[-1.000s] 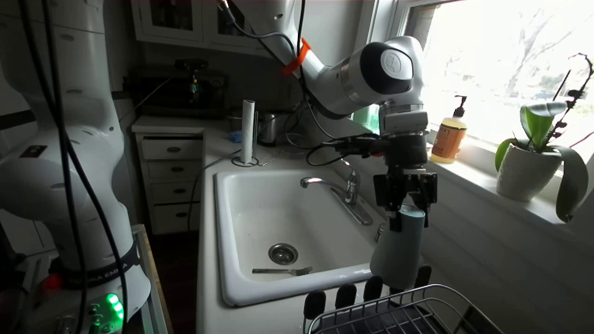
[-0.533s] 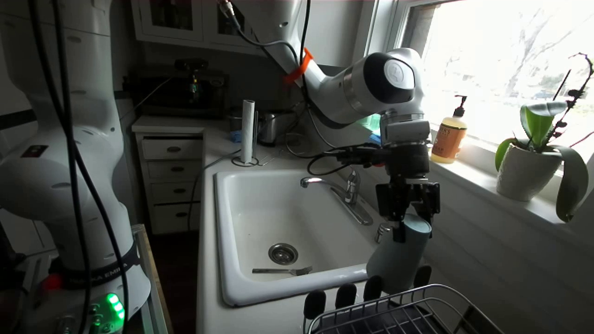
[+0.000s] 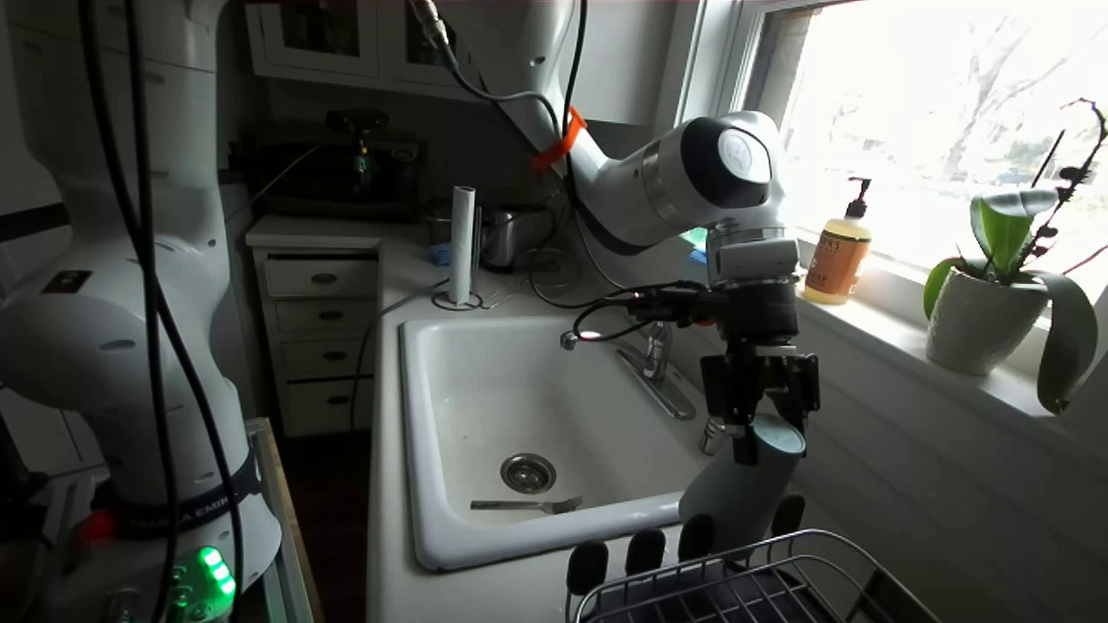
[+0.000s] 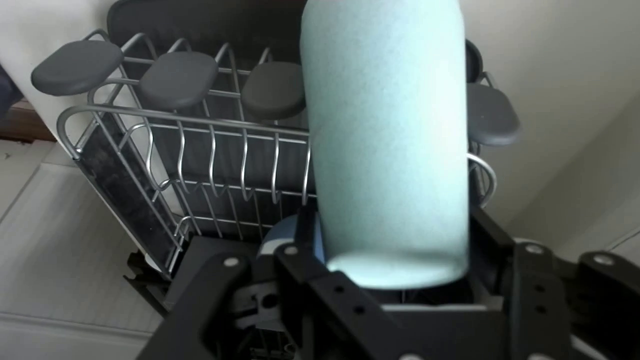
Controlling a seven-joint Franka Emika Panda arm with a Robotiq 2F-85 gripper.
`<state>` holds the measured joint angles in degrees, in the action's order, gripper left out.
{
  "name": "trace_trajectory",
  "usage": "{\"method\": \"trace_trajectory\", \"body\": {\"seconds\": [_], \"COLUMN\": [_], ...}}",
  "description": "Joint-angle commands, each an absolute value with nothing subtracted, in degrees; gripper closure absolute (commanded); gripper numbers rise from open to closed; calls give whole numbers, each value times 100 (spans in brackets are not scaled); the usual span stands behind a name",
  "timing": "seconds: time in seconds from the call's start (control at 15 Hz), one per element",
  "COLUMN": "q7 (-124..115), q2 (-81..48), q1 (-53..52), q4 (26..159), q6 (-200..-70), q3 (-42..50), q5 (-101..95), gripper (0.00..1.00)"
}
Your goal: Move the cup to the left on the drying rack
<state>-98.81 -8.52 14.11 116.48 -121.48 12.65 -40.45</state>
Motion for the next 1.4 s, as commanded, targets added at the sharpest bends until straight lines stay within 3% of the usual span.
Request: {"method": "trace_trajectory", "body": {"seconds": [0.0,0.93,1.33], "q7": [-10075,-9739,-8228], "q2": [-948,-116,499], "q1": [1271,1339,1376], "q4": [11541,11751,11824], "q6": [-12103,-12027,-11688], "q3": [1384,1330,1304], "q5": [-4301,-3402,-2671], "gripper": [0,0,0]}}
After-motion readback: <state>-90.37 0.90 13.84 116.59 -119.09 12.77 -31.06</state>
